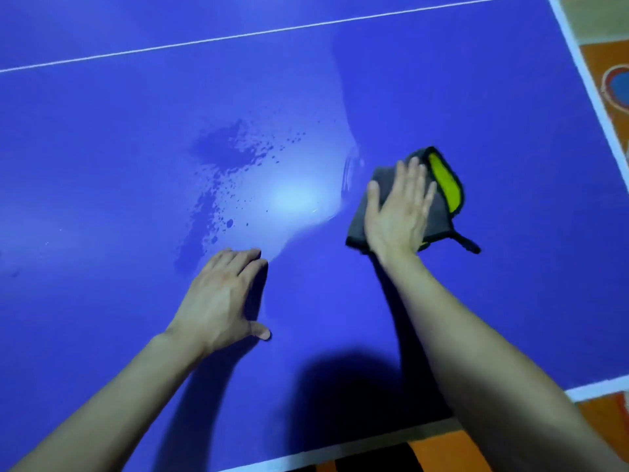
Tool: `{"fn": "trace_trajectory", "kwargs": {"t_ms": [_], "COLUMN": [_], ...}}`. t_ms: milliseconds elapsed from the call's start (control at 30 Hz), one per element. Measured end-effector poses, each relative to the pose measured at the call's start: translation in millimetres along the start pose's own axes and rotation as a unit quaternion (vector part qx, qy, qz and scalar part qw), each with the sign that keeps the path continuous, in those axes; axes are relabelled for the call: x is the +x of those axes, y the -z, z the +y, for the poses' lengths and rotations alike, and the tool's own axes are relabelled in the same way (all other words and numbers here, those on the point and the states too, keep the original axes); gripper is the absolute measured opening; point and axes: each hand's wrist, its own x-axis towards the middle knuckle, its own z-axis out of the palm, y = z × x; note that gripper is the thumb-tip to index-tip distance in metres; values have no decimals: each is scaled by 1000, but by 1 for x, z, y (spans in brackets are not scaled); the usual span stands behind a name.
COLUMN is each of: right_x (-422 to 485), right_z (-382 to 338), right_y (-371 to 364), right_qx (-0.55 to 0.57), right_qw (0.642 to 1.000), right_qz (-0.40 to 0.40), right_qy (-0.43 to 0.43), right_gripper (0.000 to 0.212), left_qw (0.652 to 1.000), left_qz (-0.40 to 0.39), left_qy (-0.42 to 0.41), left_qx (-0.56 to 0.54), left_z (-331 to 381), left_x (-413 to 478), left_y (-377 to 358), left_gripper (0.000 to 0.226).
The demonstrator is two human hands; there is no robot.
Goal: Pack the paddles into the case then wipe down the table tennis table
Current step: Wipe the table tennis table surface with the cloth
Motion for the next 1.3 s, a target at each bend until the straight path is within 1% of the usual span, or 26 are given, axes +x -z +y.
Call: {"fn": "trace_trajectory", "kwargs": {"t_ms": [67, 100, 167, 200, 267, 333, 367, 433, 467, 533, 600, 633, 667, 700, 733, 800, 867, 900, 967, 1000, 1100, 1133, 1167, 1200, 1267, 1300], "right_x": [-52, -72, -64, -39, 30, 101, 124, 126, 106, 47, 10, 16, 38, 69, 105, 183, 229, 230, 192, 162, 110, 127, 155, 189, 258, 282], "right_z": [-45, -58, -54, -40, -2, 36, 45, 26, 8, -28, -37, -32, -23, -13, -4, 12, 15, 4, -29, -44, -56, -51, -42, -33, -11, -4], "right_y": [-12, -15, -14, -14, -14, -4, -1, -4, -8, -14, -15, -14, -14, -17, -20, -22, -21, -22, -29, -32, -32, -29, -32, -34, -32, -28], "right_qx": [-6, -3, 0, 14, 40, -4, -17, -2, 7, 20, 28, 27, 26, 23, 15, -12, -23, -16, 4, 21, 45, 49, 56, 60, 38, 12], "right_qw": [985, 959, 905, 898, 939, 988, 996, 999, 999, 977, 909, 876, 860, 871, 902, 968, 992, 996, 990, 975, 863, 838, 842, 873, 960, 986], "right_qz": [-57, -98, -137, -126, -83, -40, -29, -11, -7, -55, -134, -151, -150, -133, -108, -46, -22, -12, -7, -29, -141, -150, -142, -128, -58, -29], "right_qy": [165, 265, 403, 421, 332, 152, 85, 32, 53, 206, 394, 458, 487, 472, 419, 248, 118, 90, 141, 220, 483, 522, 518, 466, 270, 167], "right_gripper": [69, 67, 63, 62, 61, 64, 66, 67, 66, 63, 60, 59, 59, 60, 61, 65, 69, 69, 67, 66, 61, 60, 60, 61, 64, 67], "left_qw": [1000, 999, 999, 998, 997, 996, 995, 994, 993, 990, 987, 985, 984, 983, 982, 979, 975, 973, 969, 966, 963, 961, 959, 957, 954, 953], "left_qz": [25, 36, 50, 59, 69, 78, 82, 88, 91, 108, 125, 130, 130, 124, 117, 106, 99, 99, 100, 96, 61, 48, 35, 22, -1, -14], "left_qy": [1, 4, 17, 26, 44, 53, 55, 61, 66, 83, 94, 100, 109, 121, 135, 157, 180, 190, 209, 221, 245, 257, 271, 284, 298, 300], "left_qx": [-11, -4, 11, 13, 4, -6, -7, -13, -22, -38, -47, -49, -53, -58, -60, -68, -86, -89, -90, -93, -89, -85, -76, -63, -36, -32], "left_z": [-4, -5, -10, -11, -11, -10, -10, -12, -13, -17, -23, -28, -34, -40, -46, -59, -67, -70, -76, -80, -96, -104, -113, -120, -129, -131], "left_x": [15, 25, 44, 54, 69, 81, 87, 101, 109, 131, 158, 172, 186, 199, 211, 231, 247, 254, 269, 277, 299, 305, 311, 316, 325, 329], "left_y": [13, 19, 29, 34, 43, 50, 54, 60, 64, 75, 85, 92, 98, 105, 111, 124, 140, 148, 160, 164, 170, 170, 170, 171, 174, 175], "left_gripper": [101, 94, 92, 94, 94, 94, 93, 91, 89, 80, 65, 59, 57, 56, 57, 59, 60, 62, 66, 70, 92, 101, 111, 120, 135, 139]}}
